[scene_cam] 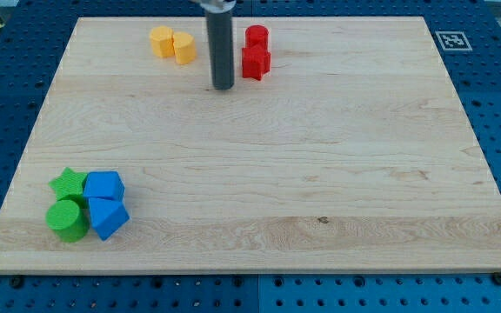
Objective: Push green circle along with green star a bit up
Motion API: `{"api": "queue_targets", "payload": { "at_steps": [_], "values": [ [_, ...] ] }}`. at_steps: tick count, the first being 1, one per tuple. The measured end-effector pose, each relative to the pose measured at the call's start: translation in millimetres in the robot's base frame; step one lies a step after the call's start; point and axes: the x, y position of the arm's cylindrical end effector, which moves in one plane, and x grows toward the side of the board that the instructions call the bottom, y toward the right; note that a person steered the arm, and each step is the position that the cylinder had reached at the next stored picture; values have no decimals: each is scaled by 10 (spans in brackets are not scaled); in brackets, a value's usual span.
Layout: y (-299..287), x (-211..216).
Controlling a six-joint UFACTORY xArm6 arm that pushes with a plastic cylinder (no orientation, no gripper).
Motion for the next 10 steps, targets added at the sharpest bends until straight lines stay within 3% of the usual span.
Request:
{"api": "queue_targets", "payload": {
  "at_steps": [1,6,8,10],
  "values": [
    [-307,409],
    [-691,2510],
    [-1429,2509],
    [-1522,2418]
  ]
}}
